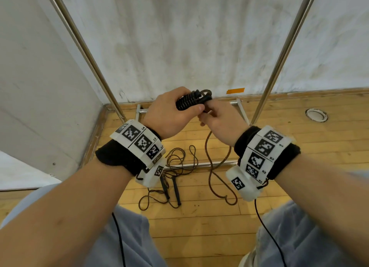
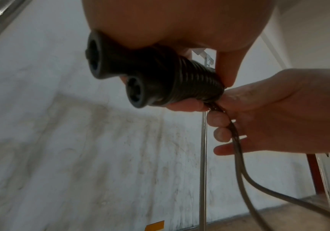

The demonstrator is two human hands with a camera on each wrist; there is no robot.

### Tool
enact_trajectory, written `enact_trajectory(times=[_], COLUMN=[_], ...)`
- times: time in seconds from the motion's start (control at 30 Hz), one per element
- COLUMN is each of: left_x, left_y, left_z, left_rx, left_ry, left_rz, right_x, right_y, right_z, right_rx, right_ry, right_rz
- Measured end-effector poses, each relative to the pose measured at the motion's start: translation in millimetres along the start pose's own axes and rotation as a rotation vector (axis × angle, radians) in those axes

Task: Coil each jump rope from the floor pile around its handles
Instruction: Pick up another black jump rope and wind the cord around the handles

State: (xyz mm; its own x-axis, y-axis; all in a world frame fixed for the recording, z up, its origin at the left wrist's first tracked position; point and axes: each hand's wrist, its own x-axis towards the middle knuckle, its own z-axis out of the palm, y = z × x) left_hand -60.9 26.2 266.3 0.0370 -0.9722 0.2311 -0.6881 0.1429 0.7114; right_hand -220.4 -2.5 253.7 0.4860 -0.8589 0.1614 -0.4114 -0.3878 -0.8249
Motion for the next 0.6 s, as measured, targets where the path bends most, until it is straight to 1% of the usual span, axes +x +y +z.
enact_trajectory(times=[0.03, 0.1, 0.23, 0.27, 0.33, 0.4, 0.43, 0.53, 0.6], left_x=[0.4, 1.3, 4.4, 4.4, 4.9, 7.3, 8.9, 12.9, 12.9], left_y=[-1.5, -4.4, -9.3, -10.5, -13.8, -18.8, -21.7, -30.8, -34.9], left_z=[-0.2, 0.6, 4.7, 6.7, 10.3, 11.6, 11.2, 7.7, 7.3], left_rx=[0.035, 0.100, 0.203, 0.228, 0.267, 0.310, 0.342, 0.433, 0.490], left_ry=[-0.003, -0.006, 0.009, 0.016, 0.029, 0.032, 0.037, 0.050, 0.033], left_rz=[0.009, 0.013, -0.002, -0.001, -0.001, -0.006, -0.013, -0.062, -0.071], right_x=[-1.2, -2.6, -2.7, -1.9, 1.0, 3.3, 4.3, 5.0, 4.7], right_y=[0.2, 2.7, 6.0, 6.6, 7.7, 7.0, 7.1, 5.6, 2.9], right_z=[0.5, 0.1, 1.6, 2.7, 4.4, 5.1, 5.2, 7.7, 9.3], right_rx=[-0.041, -0.034, 0.246, 0.267, 0.176, 0.010, -0.054, -0.146, -0.284], right_ry=[-0.007, 0.012, -0.020, -0.032, -0.044, -0.051, -0.061, -0.140, -0.162], right_rz=[-0.006, 0.006, 0.155, 0.182, 0.174, 0.133, 0.135, 0.194, 0.199])
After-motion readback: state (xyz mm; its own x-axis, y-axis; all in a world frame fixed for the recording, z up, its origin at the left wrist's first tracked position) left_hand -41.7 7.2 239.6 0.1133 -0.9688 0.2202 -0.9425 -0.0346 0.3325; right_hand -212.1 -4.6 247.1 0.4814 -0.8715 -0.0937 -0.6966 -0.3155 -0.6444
